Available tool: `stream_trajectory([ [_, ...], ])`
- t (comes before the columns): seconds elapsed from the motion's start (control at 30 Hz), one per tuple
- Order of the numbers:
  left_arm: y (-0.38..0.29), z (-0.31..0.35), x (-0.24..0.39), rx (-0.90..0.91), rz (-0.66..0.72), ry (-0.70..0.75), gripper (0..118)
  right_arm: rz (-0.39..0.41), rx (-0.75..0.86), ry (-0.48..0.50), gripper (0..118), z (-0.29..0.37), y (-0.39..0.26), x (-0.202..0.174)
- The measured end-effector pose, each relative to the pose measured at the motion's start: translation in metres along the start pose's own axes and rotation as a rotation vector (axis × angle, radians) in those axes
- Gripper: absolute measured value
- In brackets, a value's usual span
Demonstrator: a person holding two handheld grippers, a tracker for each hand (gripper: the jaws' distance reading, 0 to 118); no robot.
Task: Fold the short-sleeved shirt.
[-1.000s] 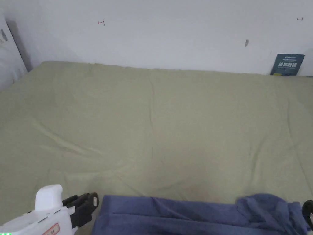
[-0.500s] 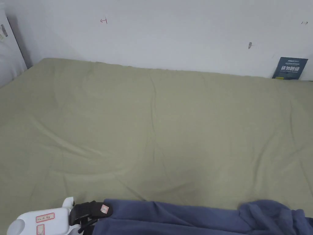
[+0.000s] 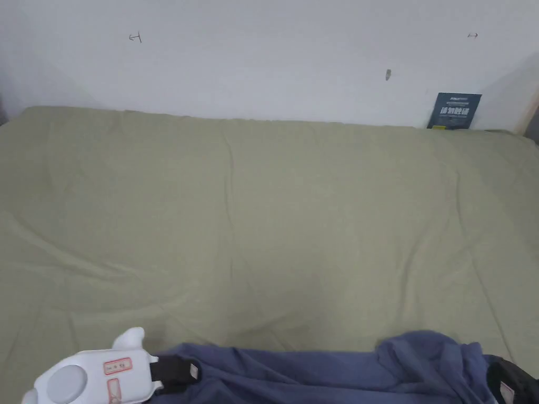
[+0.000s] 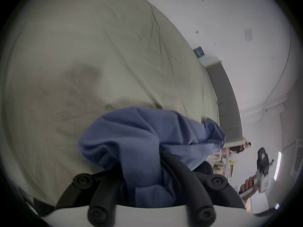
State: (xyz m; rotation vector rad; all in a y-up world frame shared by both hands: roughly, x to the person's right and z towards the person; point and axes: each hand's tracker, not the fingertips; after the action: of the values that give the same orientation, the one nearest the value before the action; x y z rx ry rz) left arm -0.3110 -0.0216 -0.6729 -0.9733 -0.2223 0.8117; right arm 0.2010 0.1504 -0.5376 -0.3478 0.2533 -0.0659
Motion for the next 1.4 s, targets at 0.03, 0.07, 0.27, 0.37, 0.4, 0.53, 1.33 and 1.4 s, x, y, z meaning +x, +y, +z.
stream_trajectory([
  [0.03, 0.005, 0.018, 0.01, 0.034, 0.022, -0.005, 9, -0.003, 0.0, 0.0, 0, 0.001, 0.0, 0.002],
  [0.07, 0.009, 0.028, 0.011, 0.069, 0.019, 0.016, 9, -0.006, 0.0, -0.002, 0, 0.003, -0.002, 0.006],
  [0.27, 0.038, 0.072, 0.02, 0.141, -0.186, 0.341, 9, -0.027, 0.012, -0.003, 0, 0.009, -0.006, 0.015],
  [0.37, 0.023, 0.066, 0.055, 0.133, -0.384, 0.443, 9, -0.023, 0.013, 0.005, 0, 0.008, -0.01, 0.013],
  [0.4, 0.014, 0.061, 0.072, 0.136, -0.457, 0.481, 9, -0.023, 0.012, 0.009, 0, 0.007, -0.011, 0.013],
  [0.53, -0.045, 0.015, 0.151, 0.104, -0.751, 0.511, 9, -0.034, 0.01, 0.033, 0, 0.007, -0.013, 0.011],
  [1.33, -0.017, 0.028, 0.105, 0.17, -0.38, 0.176, 2, -0.057, 0.01, 0.052, 0, 0.013, -0.022, 0.013],
  [1.4, -0.032, -0.01, 0.101, 0.073, -0.339, 0.174, 2, -0.056, 0.012, 0.053, 0, 0.016, -0.022, 0.01],
])
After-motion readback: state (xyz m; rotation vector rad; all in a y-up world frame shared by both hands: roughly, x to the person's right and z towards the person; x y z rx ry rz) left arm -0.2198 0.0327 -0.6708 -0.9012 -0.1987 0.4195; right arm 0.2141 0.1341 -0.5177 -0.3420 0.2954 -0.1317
